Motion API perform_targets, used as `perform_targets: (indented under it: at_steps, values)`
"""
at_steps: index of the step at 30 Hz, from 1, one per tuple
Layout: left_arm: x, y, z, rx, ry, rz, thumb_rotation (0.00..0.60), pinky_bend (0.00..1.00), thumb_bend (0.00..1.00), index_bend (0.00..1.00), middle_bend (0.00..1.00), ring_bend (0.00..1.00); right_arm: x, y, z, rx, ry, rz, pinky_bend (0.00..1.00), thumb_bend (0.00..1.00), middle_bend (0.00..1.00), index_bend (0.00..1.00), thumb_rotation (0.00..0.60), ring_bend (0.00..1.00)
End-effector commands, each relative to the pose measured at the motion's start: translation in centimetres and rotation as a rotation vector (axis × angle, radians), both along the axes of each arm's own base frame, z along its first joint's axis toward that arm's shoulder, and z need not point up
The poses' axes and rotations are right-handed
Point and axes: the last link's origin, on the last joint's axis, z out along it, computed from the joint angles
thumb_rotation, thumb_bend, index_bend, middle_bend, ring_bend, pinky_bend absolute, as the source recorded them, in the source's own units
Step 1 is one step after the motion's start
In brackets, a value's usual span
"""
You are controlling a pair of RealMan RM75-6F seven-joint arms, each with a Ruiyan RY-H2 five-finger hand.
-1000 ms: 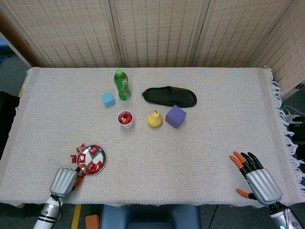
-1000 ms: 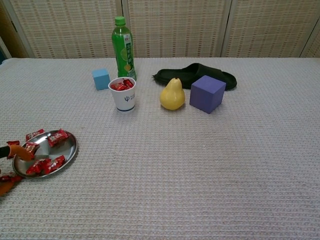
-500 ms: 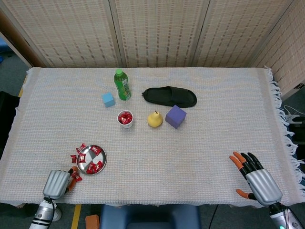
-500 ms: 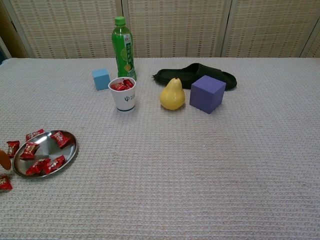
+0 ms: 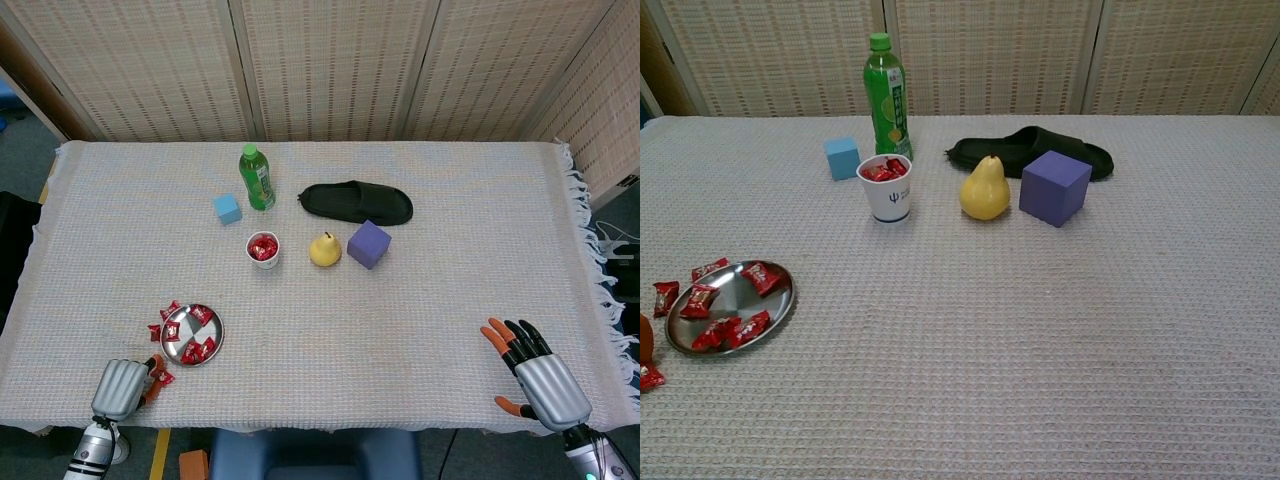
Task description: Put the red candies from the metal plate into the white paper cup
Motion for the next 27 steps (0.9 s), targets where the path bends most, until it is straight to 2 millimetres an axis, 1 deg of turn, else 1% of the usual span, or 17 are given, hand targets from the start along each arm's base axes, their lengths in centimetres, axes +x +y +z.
perform_targets:
  at_steps: [1,4,9,14,16,18,22,23,27]
  values:
    - [0.0,0.1,0.0,-0.001,-0.008,0.003,0.6,1.0,0.4,0.55,1.0,1.0,0.0,0.0,0.0,0.001,0.001,-0.001,0.0,0.05,0.0,0.0,0.6,0.0]
    - [0.2,0.3,0.2,0.007,-0.028,0.003,0.6,1.0,0.43,0.56,1.0,1.0,0.0,0.0,0.0,0.001,0.001,-0.002,0.0,0.05,0.0,0.0,0.6,0.0]
    - [0.8,0.7,1.4,0.04,-0.08,-0.011,0.6,1.0,0.44,0.56,1.0,1.0,0.0,-0.1,0.0,-0.001,0.0,-0.003,0.0,0.05,0.0,0.0,0.6,0.0]
    - [2.7,2.2,4.0,0.123,-0.132,-0.07,0.6,1.0,0.44,0.56,1.0,1.0,-0.1,-0.2,-0.1,0.002,0.004,-0.006,0.0,0.05,0.0,0.0,0.6,0.0]
    - [4.3,3.6,5.1,0.14,-0.162,-0.115,0.6,1.0,0.44,0.56,1.0,1.0,-0.1,-0.3,-0.1,-0.002,0.003,-0.008,0.0,0.05,0.0,0.0,0.6,0.0]
    - [5.7,5.0,5.4,0.116,-0.181,-0.143,0.6,1.0,0.44,0.55,1.0,1.0,-0.1,-0.4,-0.1,-0.006,0.004,-0.011,0.0,0.05,0.0,0.0,0.6,0.0]
    - [8.9,8.8,5.4,0.051,-0.202,-0.193,0.6,1.0,0.46,0.55,1.0,1.0,-0.3,-1.0,-0.4,-0.003,0.01,-0.027,0.0,0.05,0.0,0.0,0.6,0.0]
    - [9.9,10.1,5.3,0.043,-0.209,-0.206,0.6,1.0,0.46,0.55,1.0,1.0,-0.4,-1.2,-0.6,-0.001,0.009,-0.036,0.0,0.05,0.0,0.0,0.6,0.0]
    - [13.6,14.2,4.5,0.0,-0.232,-0.24,0.6,1.0,0.46,0.55,1.0,1.0,-0.7,-2.1,-0.7,-0.005,0.006,-0.062,0.0,0.05,0.0,0.0,0.6,0.0]
